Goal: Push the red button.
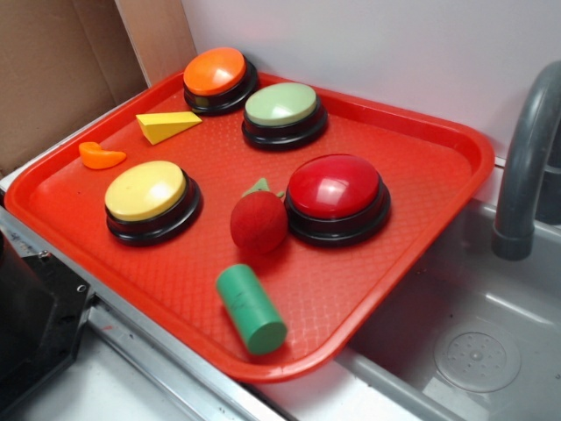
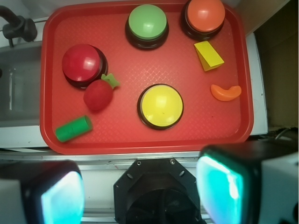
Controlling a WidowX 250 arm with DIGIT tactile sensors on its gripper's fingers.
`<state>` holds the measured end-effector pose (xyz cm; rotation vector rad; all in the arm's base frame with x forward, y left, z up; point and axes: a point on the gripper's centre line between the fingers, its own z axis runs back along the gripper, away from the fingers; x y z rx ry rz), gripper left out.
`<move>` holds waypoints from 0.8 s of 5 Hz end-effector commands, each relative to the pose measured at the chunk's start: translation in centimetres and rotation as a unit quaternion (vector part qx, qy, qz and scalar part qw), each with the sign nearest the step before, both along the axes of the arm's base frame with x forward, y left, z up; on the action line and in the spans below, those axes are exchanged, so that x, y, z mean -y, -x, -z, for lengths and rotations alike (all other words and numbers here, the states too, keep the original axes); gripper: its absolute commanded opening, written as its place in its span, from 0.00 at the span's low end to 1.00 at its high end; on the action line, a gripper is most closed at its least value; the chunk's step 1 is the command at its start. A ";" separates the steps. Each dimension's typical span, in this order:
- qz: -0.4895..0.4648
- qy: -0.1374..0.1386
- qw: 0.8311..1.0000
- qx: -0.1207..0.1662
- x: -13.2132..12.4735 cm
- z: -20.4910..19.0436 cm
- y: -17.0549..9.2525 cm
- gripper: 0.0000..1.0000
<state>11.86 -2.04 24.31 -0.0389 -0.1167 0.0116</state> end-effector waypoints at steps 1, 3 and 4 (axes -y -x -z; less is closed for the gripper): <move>0.000 0.000 1.000 0.000 0.0 0.0 0.0 1.00; 0.179 -0.072 0.981 0.012 3.8 4.1 -7.0 1.00; 0.213 -0.080 0.973 0.031 5.7 6.8 -8.7 1.00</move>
